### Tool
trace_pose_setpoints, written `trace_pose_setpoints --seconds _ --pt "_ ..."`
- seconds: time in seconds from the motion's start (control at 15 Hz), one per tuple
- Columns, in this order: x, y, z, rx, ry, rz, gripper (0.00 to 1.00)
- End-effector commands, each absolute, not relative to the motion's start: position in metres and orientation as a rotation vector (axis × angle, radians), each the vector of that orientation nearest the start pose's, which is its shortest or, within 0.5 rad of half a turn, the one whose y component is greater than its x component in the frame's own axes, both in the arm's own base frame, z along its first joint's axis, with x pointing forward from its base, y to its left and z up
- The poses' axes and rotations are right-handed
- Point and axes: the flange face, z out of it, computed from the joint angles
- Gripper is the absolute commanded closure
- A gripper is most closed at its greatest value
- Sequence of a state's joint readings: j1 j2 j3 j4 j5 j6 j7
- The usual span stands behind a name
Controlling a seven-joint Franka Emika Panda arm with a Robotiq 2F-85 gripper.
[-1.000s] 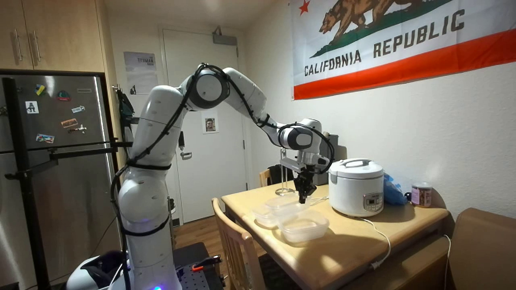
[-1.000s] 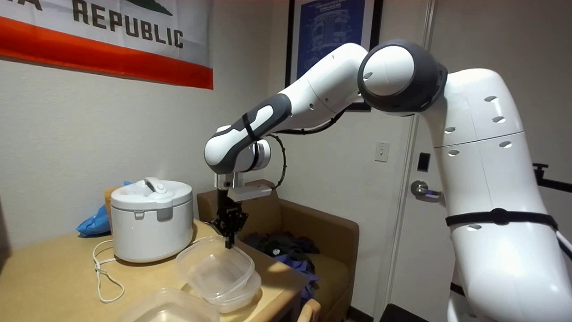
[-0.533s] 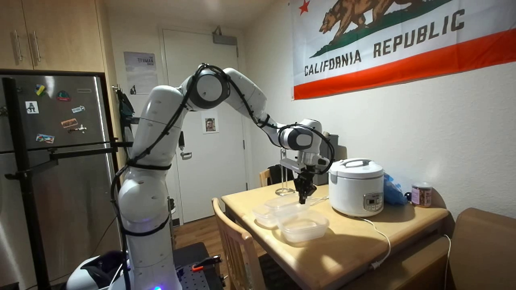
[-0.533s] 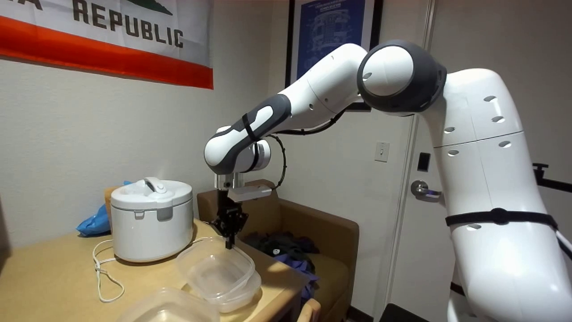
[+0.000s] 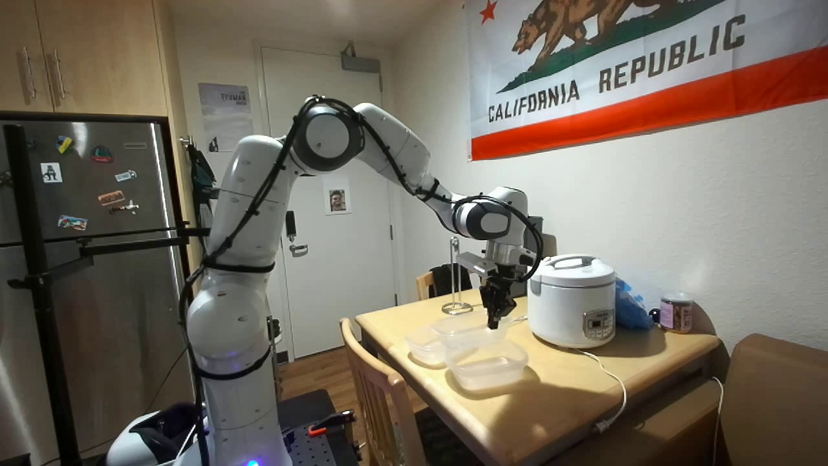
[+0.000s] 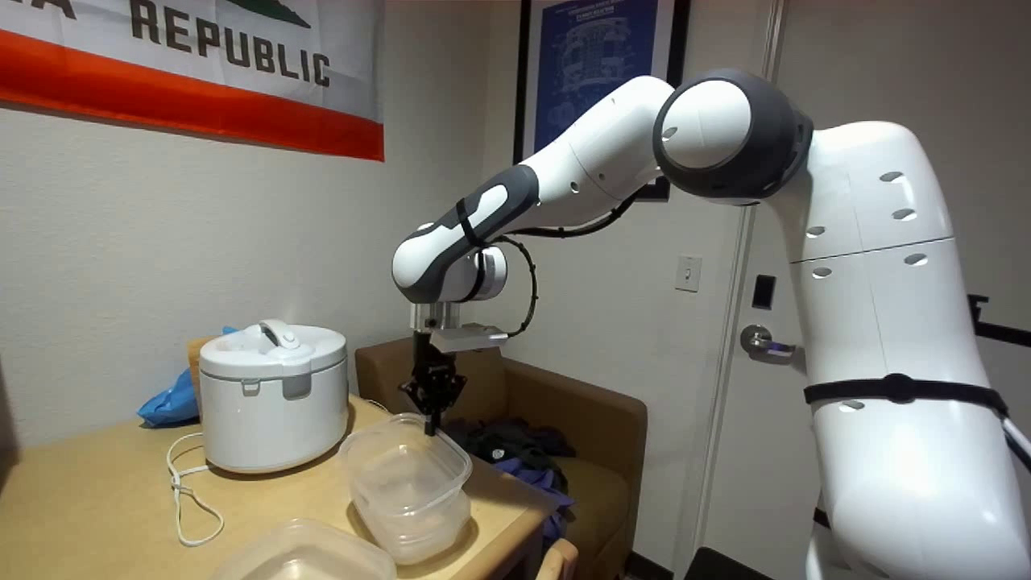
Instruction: Put the bowls inside one another
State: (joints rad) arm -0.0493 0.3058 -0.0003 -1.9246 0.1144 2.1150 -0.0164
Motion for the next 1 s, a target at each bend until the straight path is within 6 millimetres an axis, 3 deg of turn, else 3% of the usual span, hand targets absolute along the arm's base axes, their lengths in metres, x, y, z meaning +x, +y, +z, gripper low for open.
trace_pose_setpoints --seconds 0.0,0.53,0.93 --pt "0.6 -0.038 0.313 -3.003 0.184 0.196 0.98" --pt "0.611 -0.051 0.28 -2.979 0.19 0.06 0.98" --pt "0.606 -0.07 0.258 -2.956 0.268 0.067 0.98"
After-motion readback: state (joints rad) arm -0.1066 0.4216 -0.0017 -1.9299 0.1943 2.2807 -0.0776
